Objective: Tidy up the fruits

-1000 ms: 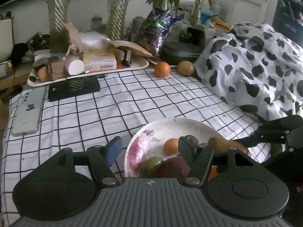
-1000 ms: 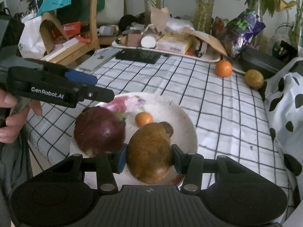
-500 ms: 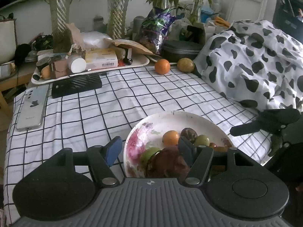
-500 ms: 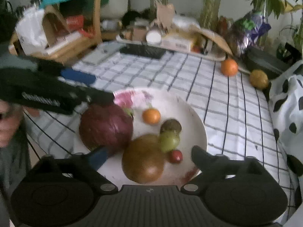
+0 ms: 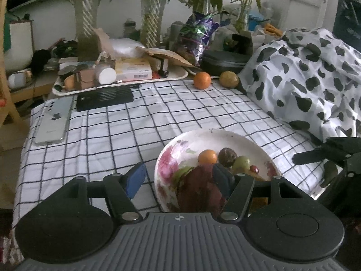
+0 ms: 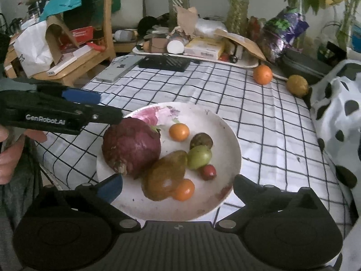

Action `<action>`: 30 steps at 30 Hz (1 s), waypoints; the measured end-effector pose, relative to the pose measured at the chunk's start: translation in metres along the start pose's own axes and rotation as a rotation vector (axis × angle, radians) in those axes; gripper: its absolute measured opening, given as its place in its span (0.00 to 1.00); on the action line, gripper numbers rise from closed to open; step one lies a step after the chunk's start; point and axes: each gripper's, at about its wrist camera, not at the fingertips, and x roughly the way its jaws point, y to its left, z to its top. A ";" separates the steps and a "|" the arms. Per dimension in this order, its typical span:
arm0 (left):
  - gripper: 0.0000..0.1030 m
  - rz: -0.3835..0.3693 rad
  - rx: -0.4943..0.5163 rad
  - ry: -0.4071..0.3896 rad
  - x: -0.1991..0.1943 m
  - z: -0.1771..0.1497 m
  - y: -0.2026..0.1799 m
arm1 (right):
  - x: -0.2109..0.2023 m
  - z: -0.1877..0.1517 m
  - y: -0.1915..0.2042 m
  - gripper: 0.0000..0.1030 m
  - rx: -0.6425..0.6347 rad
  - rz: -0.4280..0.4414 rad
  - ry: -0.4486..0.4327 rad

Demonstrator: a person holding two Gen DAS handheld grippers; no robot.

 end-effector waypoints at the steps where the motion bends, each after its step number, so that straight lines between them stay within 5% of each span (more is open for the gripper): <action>1: 0.62 0.015 0.000 0.003 -0.003 -0.002 -0.002 | -0.001 -0.001 0.000 1.00 0.006 -0.011 0.002; 16: 0.68 0.114 -0.012 0.062 -0.032 -0.029 -0.024 | -0.018 -0.025 0.007 1.00 0.137 -0.165 0.041; 23: 1.00 0.122 0.019 0.111 -0.029 -0.037 -0.033 | -0.021 -0.033 0.002 1.00 0.209 -0.209 0.073; 30: 1.00 0.131 0.011 0.138 -0.022 -0.039 -0.032 | -0.018 -0.036 0.003 1.00 0.206 -0.220 0.091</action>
